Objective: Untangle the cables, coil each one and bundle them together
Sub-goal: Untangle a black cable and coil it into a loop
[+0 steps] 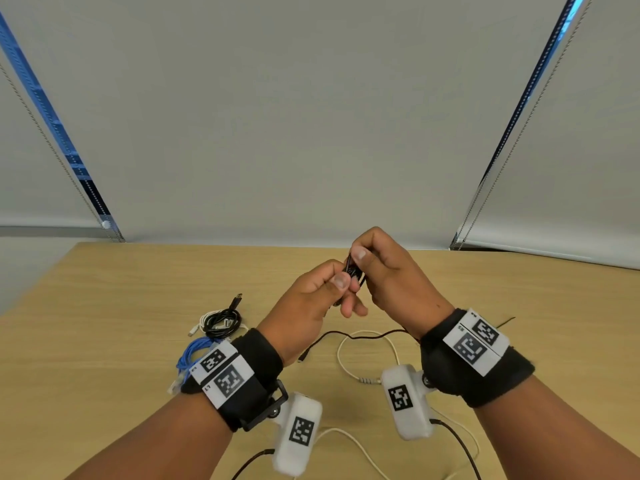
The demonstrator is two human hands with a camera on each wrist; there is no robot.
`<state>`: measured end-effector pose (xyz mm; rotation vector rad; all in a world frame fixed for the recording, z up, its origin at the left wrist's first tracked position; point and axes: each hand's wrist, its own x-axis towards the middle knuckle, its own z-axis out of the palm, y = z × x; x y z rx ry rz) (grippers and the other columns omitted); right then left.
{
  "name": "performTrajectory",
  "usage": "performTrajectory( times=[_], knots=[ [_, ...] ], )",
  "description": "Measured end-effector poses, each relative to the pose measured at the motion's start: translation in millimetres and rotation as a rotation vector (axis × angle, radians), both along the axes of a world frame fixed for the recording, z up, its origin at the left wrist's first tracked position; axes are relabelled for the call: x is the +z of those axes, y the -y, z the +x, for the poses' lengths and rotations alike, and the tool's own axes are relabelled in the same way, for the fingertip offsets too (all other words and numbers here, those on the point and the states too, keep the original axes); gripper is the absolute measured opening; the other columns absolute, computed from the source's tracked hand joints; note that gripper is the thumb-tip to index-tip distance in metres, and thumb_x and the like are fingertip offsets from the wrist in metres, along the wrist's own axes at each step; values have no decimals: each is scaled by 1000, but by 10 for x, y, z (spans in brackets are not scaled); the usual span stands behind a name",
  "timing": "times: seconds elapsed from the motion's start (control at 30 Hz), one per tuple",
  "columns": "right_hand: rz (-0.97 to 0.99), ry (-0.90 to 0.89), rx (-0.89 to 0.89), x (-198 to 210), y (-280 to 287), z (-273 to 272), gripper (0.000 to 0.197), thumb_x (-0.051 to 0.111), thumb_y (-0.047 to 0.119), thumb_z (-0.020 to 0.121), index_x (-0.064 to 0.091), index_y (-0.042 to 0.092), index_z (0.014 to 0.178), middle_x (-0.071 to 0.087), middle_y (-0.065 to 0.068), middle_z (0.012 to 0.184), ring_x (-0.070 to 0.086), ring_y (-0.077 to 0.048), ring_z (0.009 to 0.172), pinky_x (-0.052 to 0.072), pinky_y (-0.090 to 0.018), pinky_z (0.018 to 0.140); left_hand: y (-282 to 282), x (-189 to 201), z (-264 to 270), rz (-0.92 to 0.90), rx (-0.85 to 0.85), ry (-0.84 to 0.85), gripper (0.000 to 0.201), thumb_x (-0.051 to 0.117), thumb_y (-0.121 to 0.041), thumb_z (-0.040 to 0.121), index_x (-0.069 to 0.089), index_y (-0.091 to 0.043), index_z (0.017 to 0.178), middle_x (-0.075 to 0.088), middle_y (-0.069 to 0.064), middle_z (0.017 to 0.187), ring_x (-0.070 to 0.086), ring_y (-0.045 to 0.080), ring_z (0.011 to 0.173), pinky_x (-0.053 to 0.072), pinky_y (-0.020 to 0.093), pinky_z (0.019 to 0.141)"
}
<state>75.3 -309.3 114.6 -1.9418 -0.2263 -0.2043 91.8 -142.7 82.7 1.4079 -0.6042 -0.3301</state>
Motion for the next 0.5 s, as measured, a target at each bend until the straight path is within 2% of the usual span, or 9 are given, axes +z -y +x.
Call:
performTrajectory(
  times=[0.07, 0.13, 0.2, 0.3, 0.37, 0.43, 0.5],
  knots=[
    [-6, 25, -6, -24, -34, 10, 19, 40, 22, 108, 49, 20, 91, 59, -8, 76, 57, -11, 61, 40, -20, 57, 10, 5, 1, -16, 41, -5, 27, 44, -35, 101, 61, -23, 84, 49, -5, 60, 60, 19, 66, 47, 27, 80],
    [-4, 71, -19, -32, -82, -3, 20, 37, 21, 108, 47, 20, 90, 55, -6, 73, 55, -13, 64, 44, -26, 61, 26, 15, -9, -48, 59, -14, 28, 45, -36, 101, 61, -24, 81, 44, -7, 58, 50, 16, 56, 46, 25, 72],
    [10, 112, -26, -26, -120, -9, 21, 37, 19, 108, 46, 18, 89, 52, 2, 70, 50, -4, 62, 43, -18, 60, 38, 35, -17, -77, 60, -31, 29, 45, -35, 101, 61, -22, 80, 41, -8, 57, 44, 15, 52, 44, 22, 66],
    [51, 69, 17, 13, -100, 2, 21, 39, 19, 108, 49, 18, 90, 55, 3, 70, 47, -3, 55, 38, -13, 52, 18, 67, -6, -92, 65, -46, 29, 46, -35, 101, 61, -22, 80, 40, -6, 57, 41, 15, 51, 43, 21, 63],
    [63, 24, 49, 33, -33, 22, 20, 42, 20, 107, 53, 17, 91, 59, 6, 70, 45, -6, 46, 36, -16, 45, -19, 96, 3, -146, 68, -94, 28, 47, -33, 100, 60, -19, 81, 40, -3, 58, 42, 16, 52, 44, 22, 63],
    [-18, 1, 37, 15, 52, 47, 18, 45, 22, 106, 58, 16, 94, 63, 10, 70, 48, -10, 44, 37, -18, 44, -65, 144, 14, -249, 67, -163, 26, 48, -28, 102, 57, -13, 84, 44, 1, 59, 52, 20, 56, 49, 26, 66],
    [-127, -39, 28, -54, 118, 51, 19, 46, 25, 106, 60, 23, 93, 65, 6, 72, 53, -11, 46, 40, -20, 46, -97, 206, 33, -391, 89, -235, 26, 44, -24, 105, 55, -9, 88, 53, 6, 63, 67, 29, 70, 56, 34, 78]
  ],
)
